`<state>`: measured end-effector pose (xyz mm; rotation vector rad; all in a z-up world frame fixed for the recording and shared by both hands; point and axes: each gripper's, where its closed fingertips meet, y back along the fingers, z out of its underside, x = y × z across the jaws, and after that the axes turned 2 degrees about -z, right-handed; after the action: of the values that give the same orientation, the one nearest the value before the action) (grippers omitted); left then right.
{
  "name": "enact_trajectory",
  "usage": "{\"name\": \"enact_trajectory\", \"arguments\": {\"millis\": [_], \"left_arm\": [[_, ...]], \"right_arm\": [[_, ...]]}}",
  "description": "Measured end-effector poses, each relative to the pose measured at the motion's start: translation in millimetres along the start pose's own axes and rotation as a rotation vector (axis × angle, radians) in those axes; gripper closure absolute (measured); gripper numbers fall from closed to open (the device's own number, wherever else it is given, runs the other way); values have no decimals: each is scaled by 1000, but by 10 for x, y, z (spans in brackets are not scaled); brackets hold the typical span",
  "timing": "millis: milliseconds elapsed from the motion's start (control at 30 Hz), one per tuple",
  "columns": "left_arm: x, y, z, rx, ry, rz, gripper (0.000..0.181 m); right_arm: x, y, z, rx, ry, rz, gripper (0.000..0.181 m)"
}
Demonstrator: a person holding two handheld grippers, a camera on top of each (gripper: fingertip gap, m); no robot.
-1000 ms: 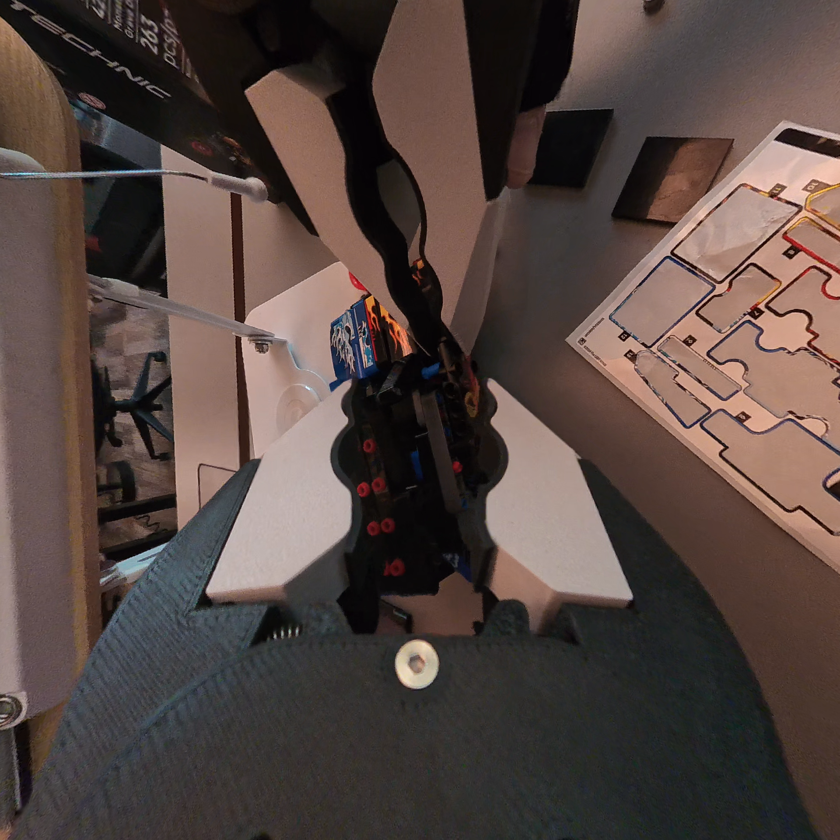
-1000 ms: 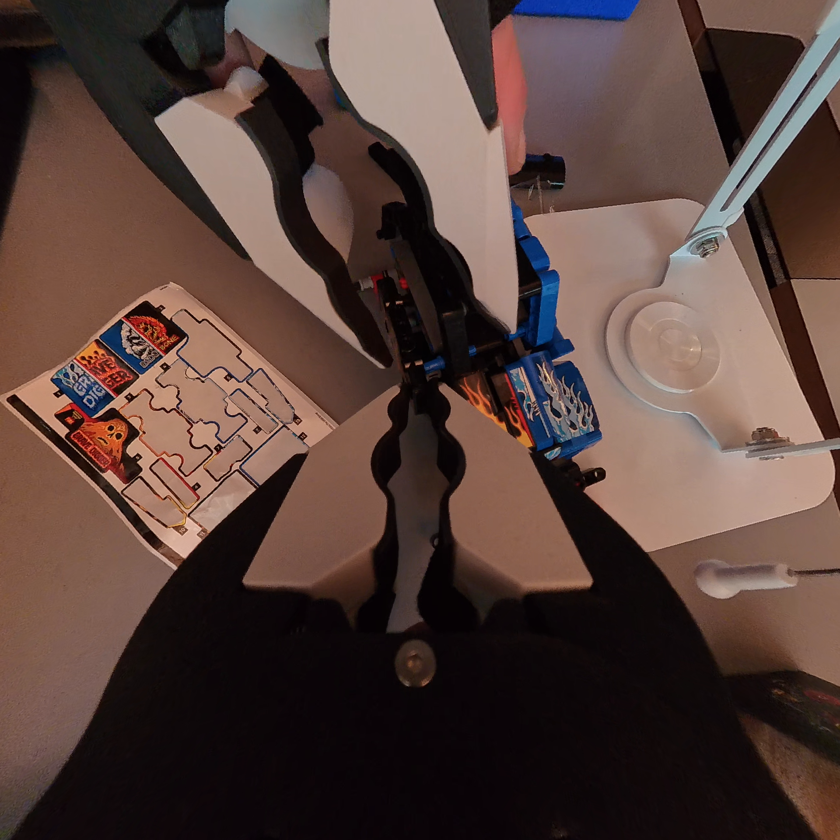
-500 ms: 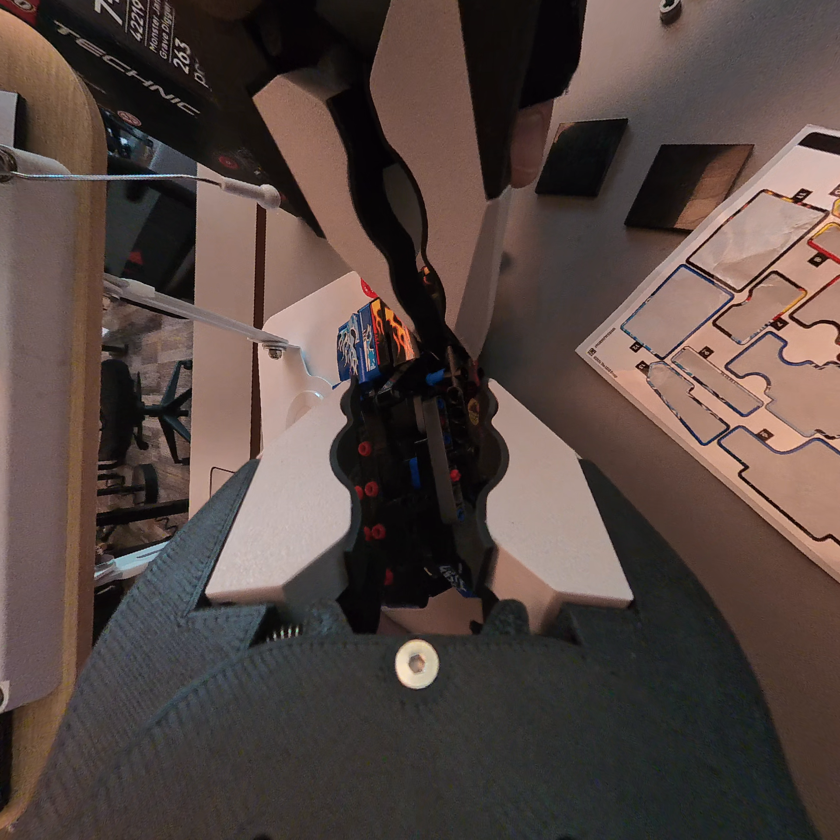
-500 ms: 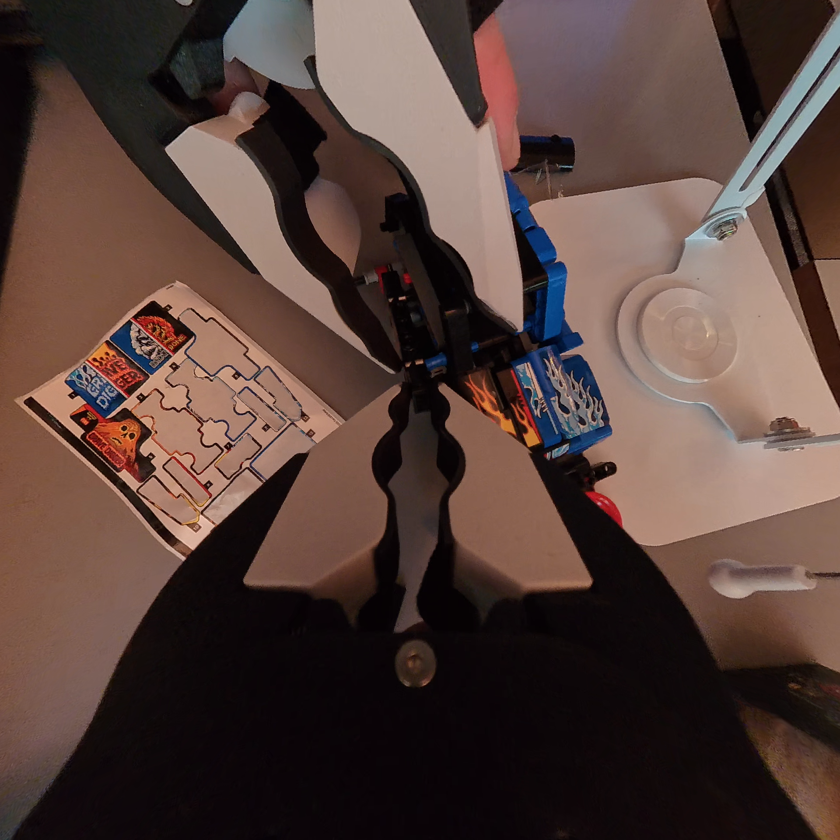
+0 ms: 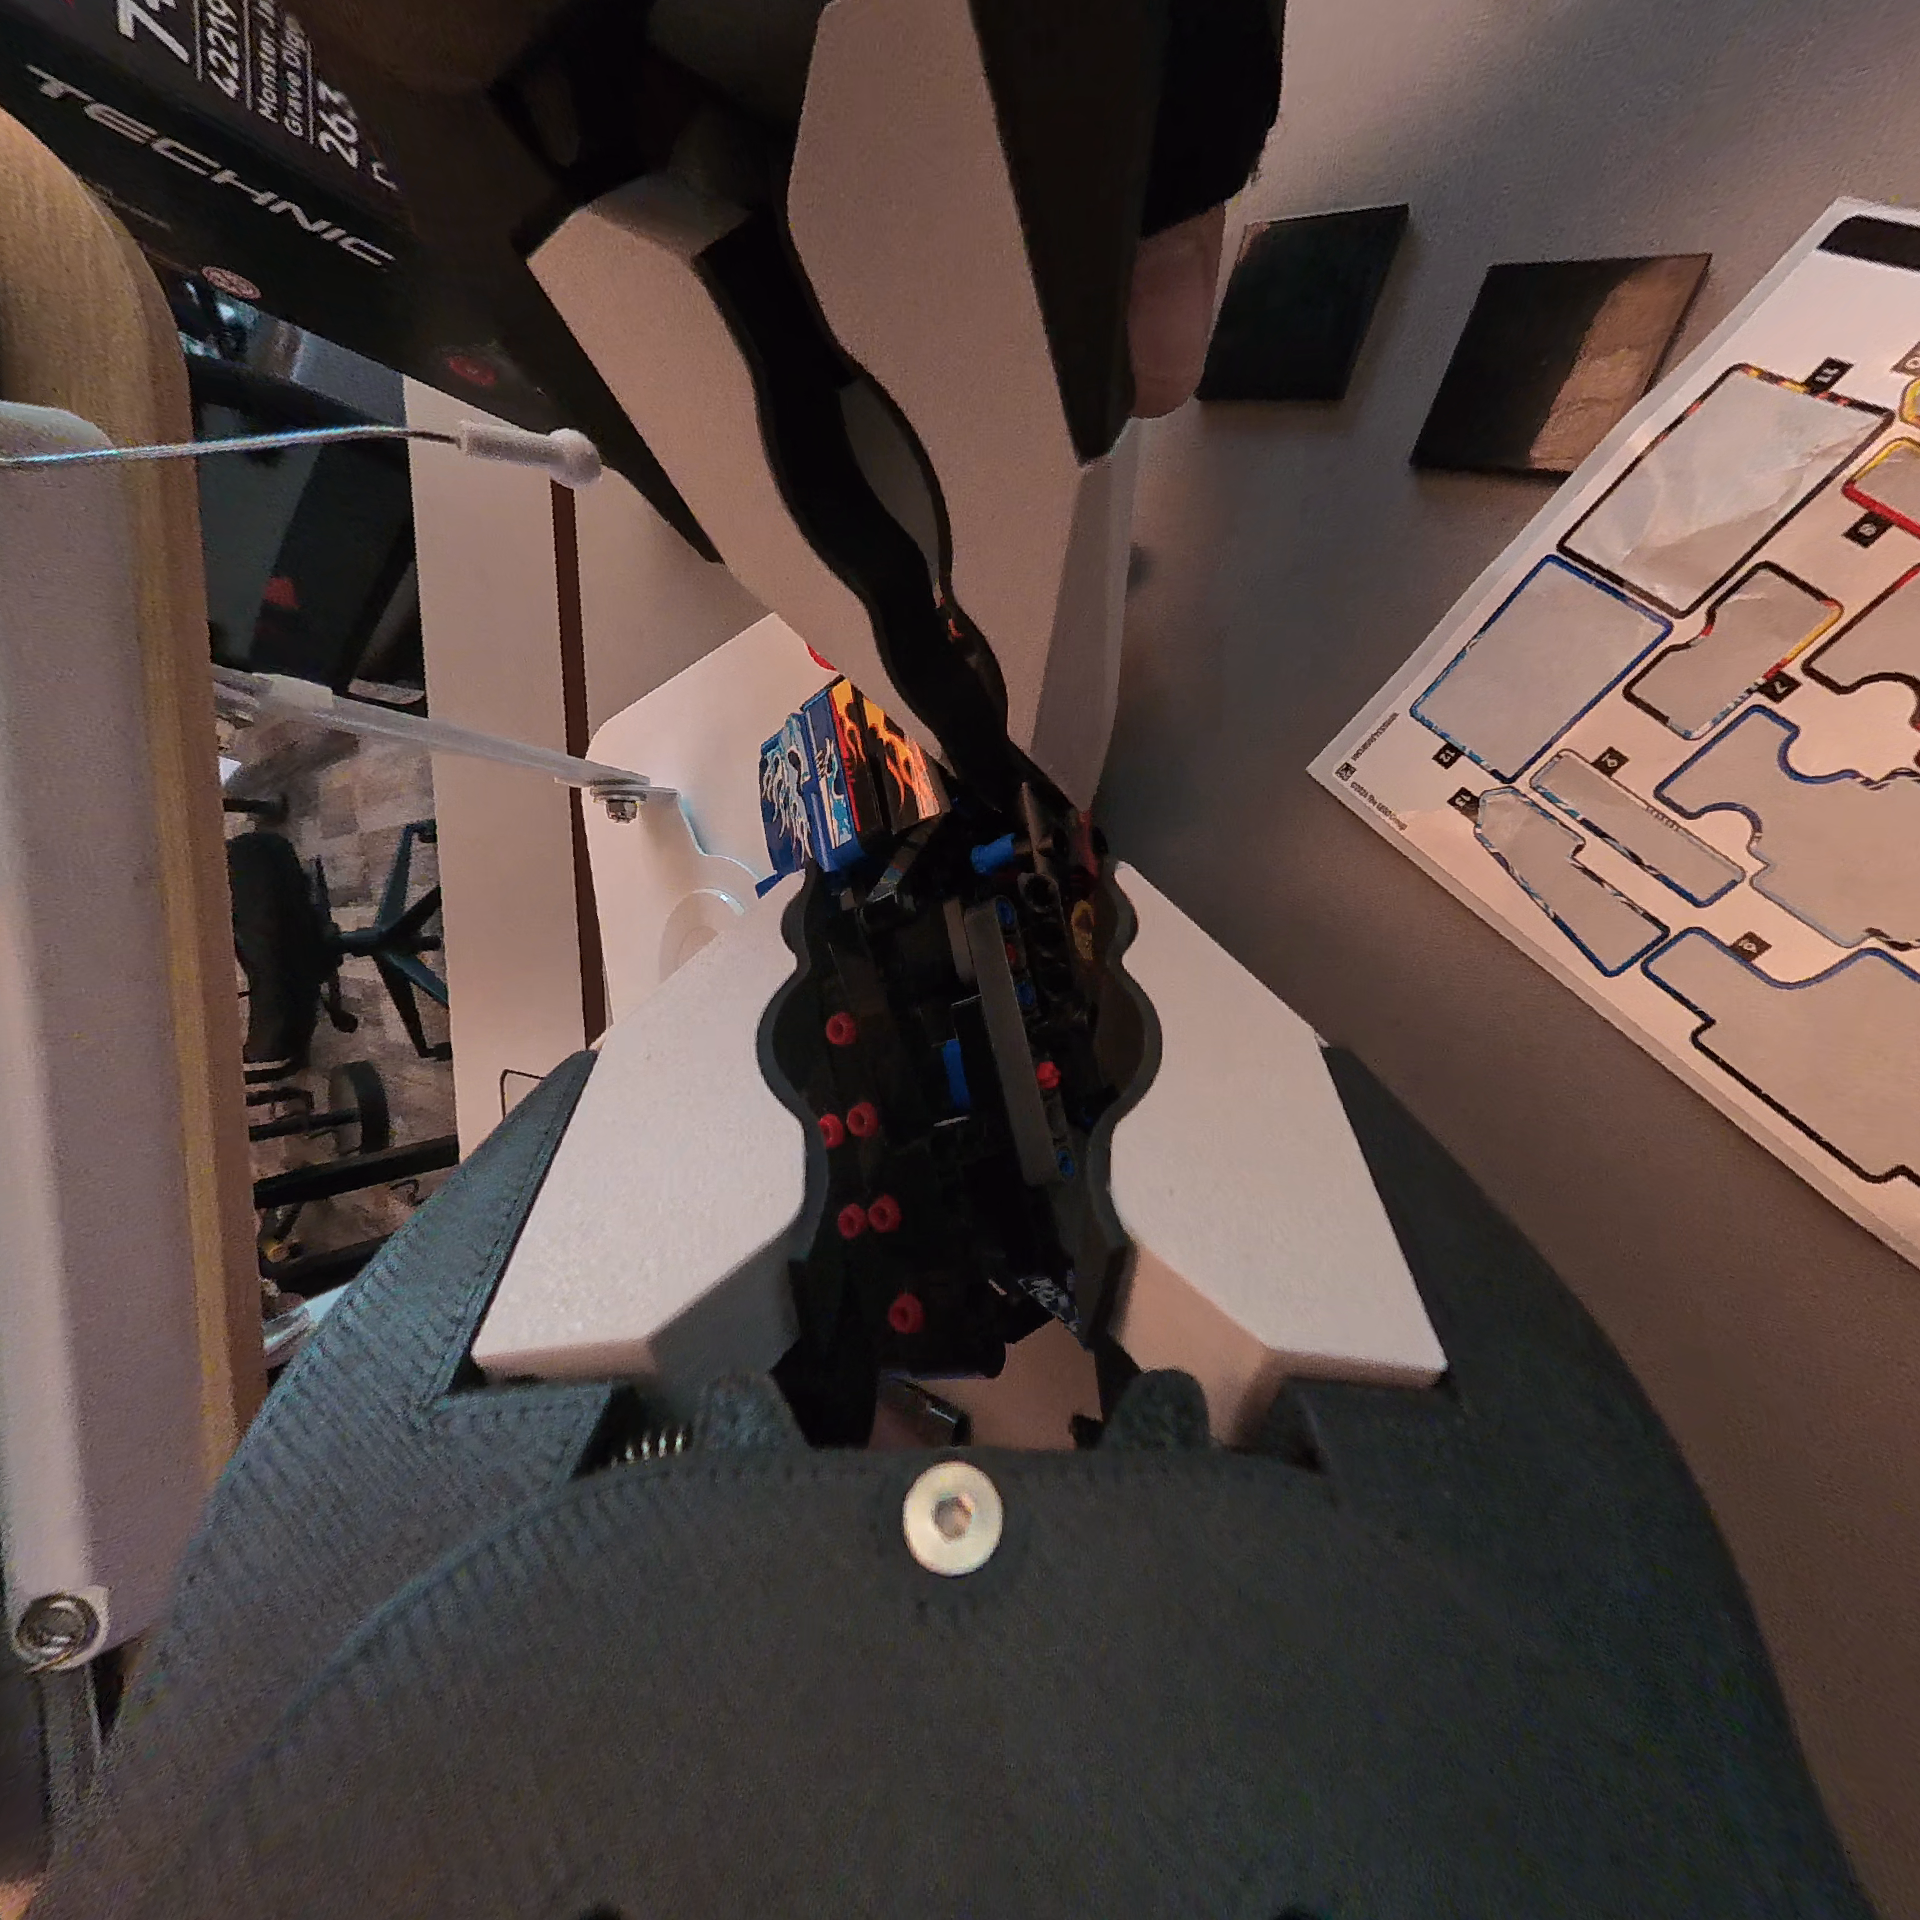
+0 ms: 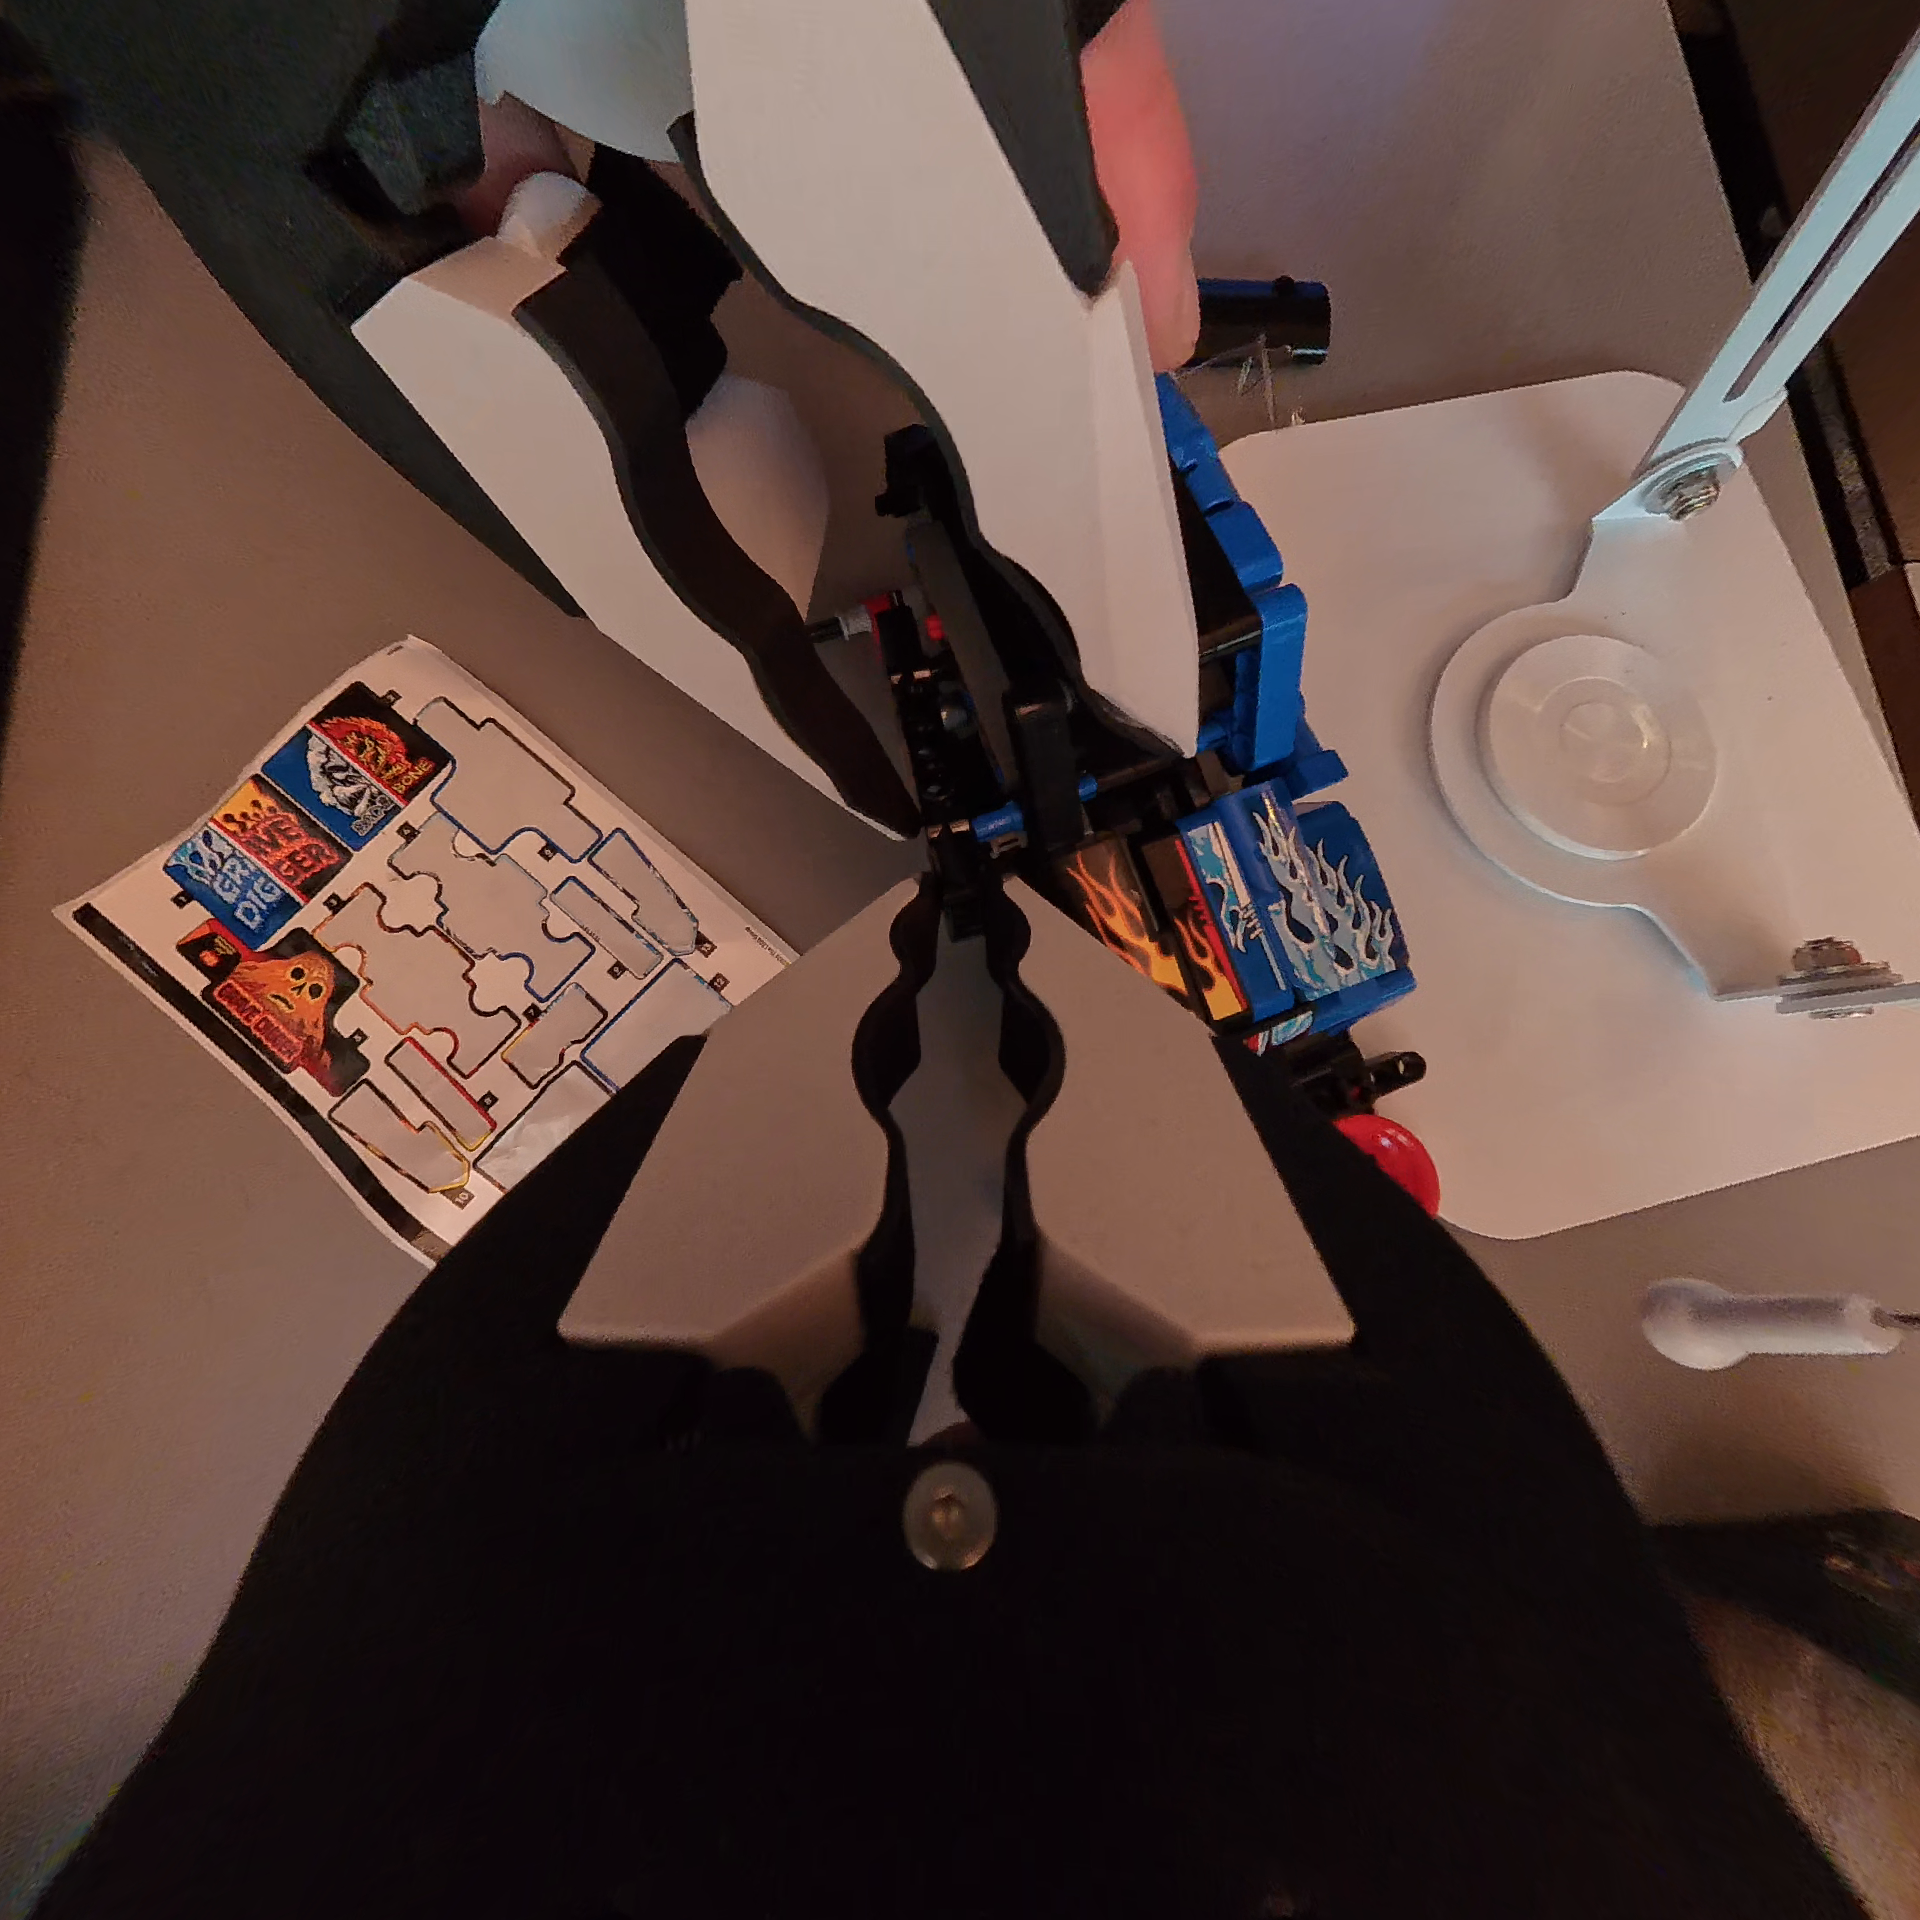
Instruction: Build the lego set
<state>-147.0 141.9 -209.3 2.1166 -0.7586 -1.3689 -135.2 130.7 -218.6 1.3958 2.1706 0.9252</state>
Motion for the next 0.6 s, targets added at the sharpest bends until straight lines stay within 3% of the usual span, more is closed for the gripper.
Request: {"name": "enact_trajectory", "arguments": {"millis": [600], "left_arm": [[-1, -27, 2, -27, -112, 44, 129]], "right_arm": [[15, -9, 14, -15, -5, 5, 175]]}}
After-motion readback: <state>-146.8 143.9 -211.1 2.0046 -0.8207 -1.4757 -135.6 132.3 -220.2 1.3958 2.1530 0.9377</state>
